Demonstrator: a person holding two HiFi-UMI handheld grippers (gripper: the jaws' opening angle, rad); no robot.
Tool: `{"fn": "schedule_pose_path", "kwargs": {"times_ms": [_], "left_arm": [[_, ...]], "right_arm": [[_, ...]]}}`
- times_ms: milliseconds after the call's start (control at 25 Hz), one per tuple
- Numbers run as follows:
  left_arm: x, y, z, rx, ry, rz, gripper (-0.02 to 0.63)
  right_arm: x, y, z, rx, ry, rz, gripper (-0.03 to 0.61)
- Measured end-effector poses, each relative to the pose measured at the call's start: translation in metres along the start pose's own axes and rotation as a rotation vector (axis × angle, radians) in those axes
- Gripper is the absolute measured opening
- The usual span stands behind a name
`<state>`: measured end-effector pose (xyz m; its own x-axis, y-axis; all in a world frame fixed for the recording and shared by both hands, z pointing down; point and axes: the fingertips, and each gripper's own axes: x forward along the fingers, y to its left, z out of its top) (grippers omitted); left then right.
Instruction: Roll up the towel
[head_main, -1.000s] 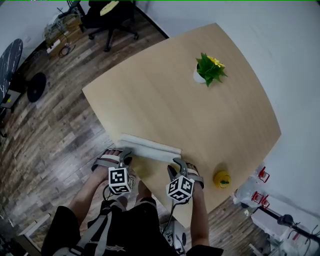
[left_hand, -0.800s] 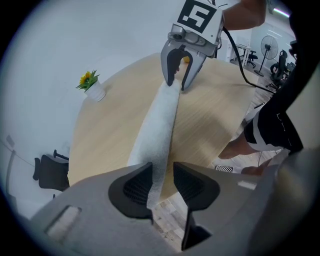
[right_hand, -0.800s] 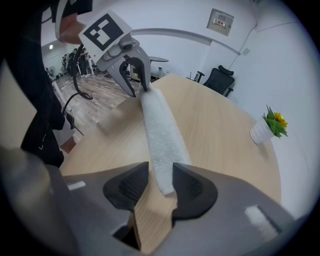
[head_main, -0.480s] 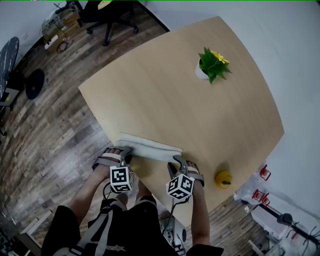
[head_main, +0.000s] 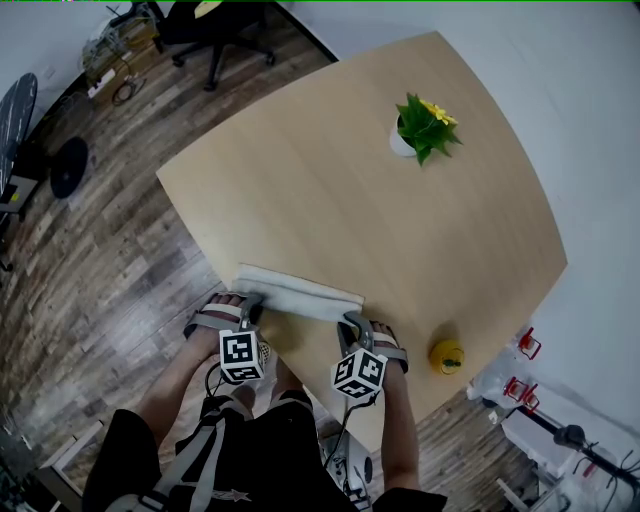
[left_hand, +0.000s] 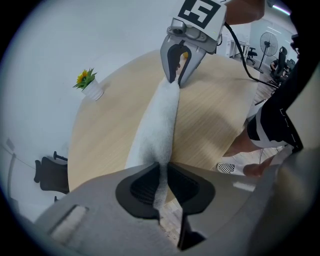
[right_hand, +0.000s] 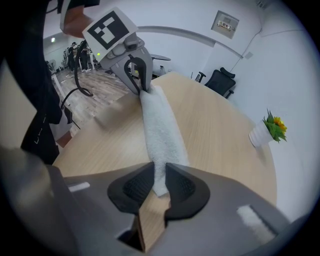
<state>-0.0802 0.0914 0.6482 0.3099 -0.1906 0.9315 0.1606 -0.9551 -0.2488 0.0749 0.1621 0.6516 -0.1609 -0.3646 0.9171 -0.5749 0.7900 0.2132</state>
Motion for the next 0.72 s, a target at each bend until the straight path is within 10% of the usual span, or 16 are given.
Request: {"fn": "schedule_pose_path", "kwargs": {"times_ms": [720], "left_arm": [[-0.026,-0.044,-0.007,0.047,0.018,-0.068,0.063]], "right_arm": [[-0.026,0.058,-0.008,0.106,0.028,0.090,0.075]]}}
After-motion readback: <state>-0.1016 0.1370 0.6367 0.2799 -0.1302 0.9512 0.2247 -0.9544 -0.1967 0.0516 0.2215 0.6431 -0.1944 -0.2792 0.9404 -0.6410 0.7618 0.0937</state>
